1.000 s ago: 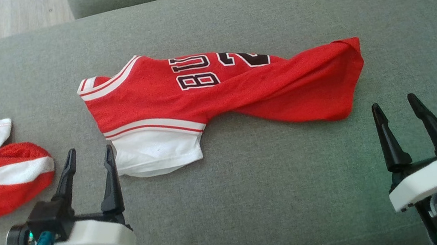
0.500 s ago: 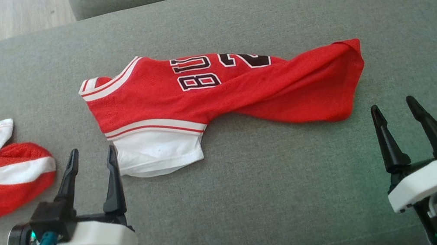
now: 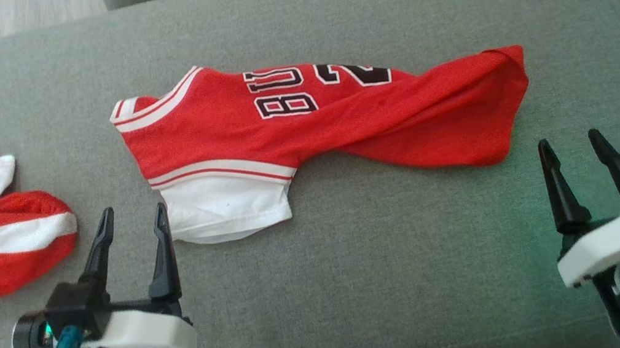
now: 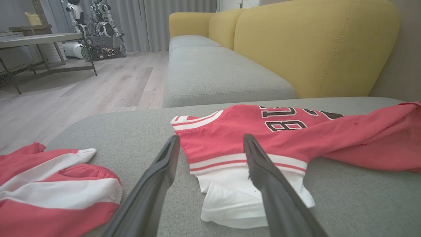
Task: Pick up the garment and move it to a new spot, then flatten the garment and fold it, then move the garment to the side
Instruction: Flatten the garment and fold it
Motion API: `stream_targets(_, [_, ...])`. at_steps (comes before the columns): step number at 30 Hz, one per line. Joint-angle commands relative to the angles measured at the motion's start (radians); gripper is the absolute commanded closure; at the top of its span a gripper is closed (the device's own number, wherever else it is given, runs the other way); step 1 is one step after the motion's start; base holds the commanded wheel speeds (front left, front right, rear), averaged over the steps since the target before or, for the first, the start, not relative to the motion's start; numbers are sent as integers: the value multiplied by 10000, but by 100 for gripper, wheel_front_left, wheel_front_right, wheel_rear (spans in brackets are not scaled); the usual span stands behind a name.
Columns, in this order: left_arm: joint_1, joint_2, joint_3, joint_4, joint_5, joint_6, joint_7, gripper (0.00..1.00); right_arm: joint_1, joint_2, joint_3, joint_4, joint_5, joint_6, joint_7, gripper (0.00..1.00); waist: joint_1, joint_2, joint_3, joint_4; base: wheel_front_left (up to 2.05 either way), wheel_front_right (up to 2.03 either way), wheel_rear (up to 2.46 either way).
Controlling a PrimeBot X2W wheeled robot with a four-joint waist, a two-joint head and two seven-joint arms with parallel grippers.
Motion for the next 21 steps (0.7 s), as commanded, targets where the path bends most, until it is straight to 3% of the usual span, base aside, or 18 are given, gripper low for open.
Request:
stream_targets(1, [-577, 199, 305, -377, -84, 78, -52, 0, -492, -78, 188, -264, 58, -7, 10, 0, 1, -1, 107, 36, 0, 0, 0])
stream_targets(17, [-1637, -1, 44, -184, -18, -138, -125, 0, -2435, -173, 626, 3368, 458, -7, 190, 0, 1, -1, 1318, 407, 0, 0, 0])
stream_targets(18, [-1655, -9, 48, -156, -19, -145, -127, 0, -2500, -171, 696, 3493, 576, -7, 214, 28, 1, -1, 1323, 419, 0, 0, 0])
stream_targets(19, [-1668, -17, 59, -133, -20, -145, -129, 0, -2547, -181, 755, 3581, 663, -7, 224, 75, 1, -1, 1329, 426, 0, 0, 0])
stream_targets(20, [-1679, -22, 74, -117, -20, -141, -131, 0, -2572, -181, 791, 3625, 742, -7, 231, 100, 1, -1, 1338, 429, 0, 0, 0])
stream_targets(21, [-1693, -27, 94, -114, -20, -137, -132, 0, -2588, -185, 817, 3632, 804, -7, 232, 100, 1, -1, 1350, 428, 0, 0, 0])
